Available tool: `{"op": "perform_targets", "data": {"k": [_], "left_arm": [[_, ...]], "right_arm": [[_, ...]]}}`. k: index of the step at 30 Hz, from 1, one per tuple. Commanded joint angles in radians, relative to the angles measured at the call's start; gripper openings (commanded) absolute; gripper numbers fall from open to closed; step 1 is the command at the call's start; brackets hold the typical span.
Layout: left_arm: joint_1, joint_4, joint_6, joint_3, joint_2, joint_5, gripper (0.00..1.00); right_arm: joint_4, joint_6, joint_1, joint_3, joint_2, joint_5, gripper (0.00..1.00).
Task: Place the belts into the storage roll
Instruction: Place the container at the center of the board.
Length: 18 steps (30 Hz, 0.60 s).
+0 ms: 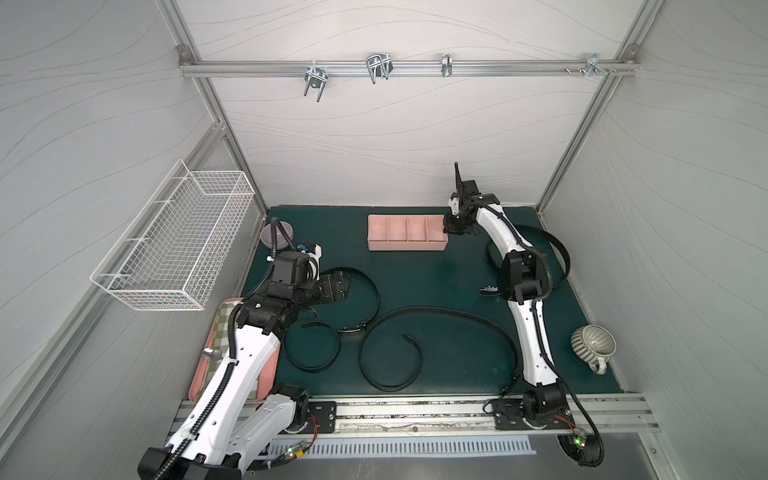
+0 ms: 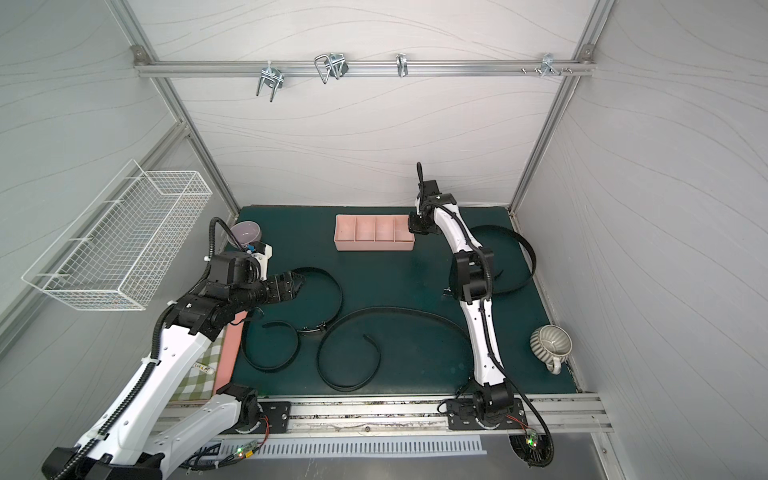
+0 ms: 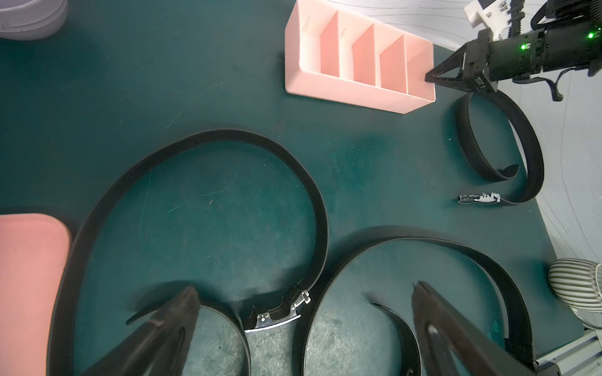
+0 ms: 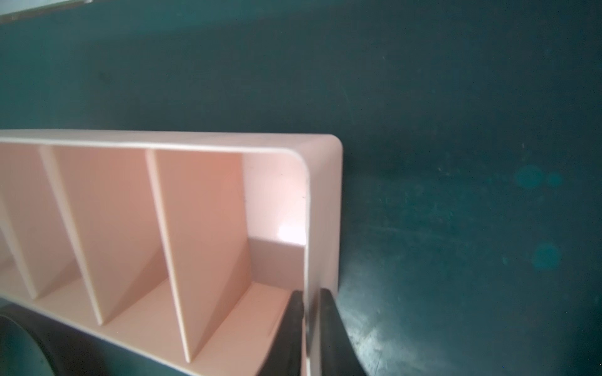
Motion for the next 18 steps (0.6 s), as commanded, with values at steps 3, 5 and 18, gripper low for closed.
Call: {"op": "perform_targets", "data": {"k": [3,5,18], "left_arm": [[-0.003,-0.002,0.012,0.007,-0.012,0.001,0.97],[-0.004,-0.001,0.008,0.006,-0.015,0.0,0.97],[-0.028,-0.05,0.004,0.012,0.02,-0.013,0.97]], "right_arm": [[0.097,0.031,-0.026,0.009,-0.021,-0.107,0.42],[0.118,0.059,-0.041,-0.004,-0.059,-0.133,0.54],[0.103,-0.008,0.043,-0.906,-0.863,0.037,0.99]]}}
